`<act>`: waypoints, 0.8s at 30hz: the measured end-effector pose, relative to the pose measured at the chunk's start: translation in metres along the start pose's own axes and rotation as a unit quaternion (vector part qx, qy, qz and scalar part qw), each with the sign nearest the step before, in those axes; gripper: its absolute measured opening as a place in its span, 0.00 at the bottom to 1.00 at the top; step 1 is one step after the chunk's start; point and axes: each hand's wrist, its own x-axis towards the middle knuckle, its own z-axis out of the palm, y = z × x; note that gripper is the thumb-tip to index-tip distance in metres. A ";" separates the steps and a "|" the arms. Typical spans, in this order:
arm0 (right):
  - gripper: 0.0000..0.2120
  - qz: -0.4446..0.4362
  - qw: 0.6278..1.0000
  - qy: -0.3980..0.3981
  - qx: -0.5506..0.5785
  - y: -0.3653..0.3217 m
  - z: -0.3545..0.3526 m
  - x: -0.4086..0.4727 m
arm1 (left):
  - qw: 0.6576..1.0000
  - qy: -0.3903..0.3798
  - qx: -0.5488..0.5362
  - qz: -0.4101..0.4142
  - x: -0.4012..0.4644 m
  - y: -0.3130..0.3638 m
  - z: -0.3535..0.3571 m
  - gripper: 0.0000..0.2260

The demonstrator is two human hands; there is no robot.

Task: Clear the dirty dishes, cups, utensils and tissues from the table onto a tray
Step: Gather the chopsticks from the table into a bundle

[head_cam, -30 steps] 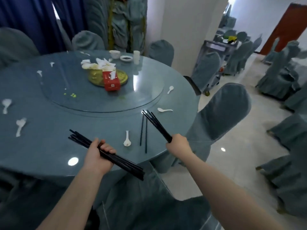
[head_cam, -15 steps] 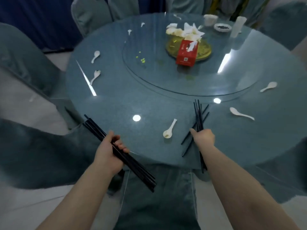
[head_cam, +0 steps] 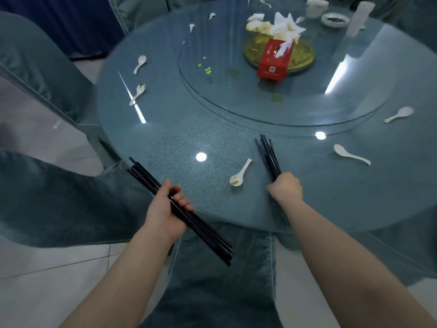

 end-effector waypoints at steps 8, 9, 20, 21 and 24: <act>0.12 -0.017 0.999 -0.040 -0.008 0.022 -0.014 -0.015 | 1.000 -0.001 -0.002 0.004 -0.010 -0.008 0.004 0.16; 0.12 -0.017 0.999 -0.042 0.000 0.024 -0.016 -0.017 | 1.000 -0.002 -0.002 0.005 -0.012 -0.008 0.004 0.16; 0.04 -0.050 0.983 -0.070 0.164 0.022 -0.054 -0.061 | 0.999 -0.037 -0.007 0.016 -0.055 -0.008 0.002 0.16; 0.04 -0.053 0.979 -0.070 0.186 0.021 -0.059 -0.069 | 0.999 -0.040 -0.005 0.017 -0.061 -0.008 0.000 0.16; 0.07 -0.064 0.970 -0.067 0.225 0.021 -0.076 -0.097 | 0.998 -0.056 -0.002 0.017 -0.079 -0.008 -0.005 0.16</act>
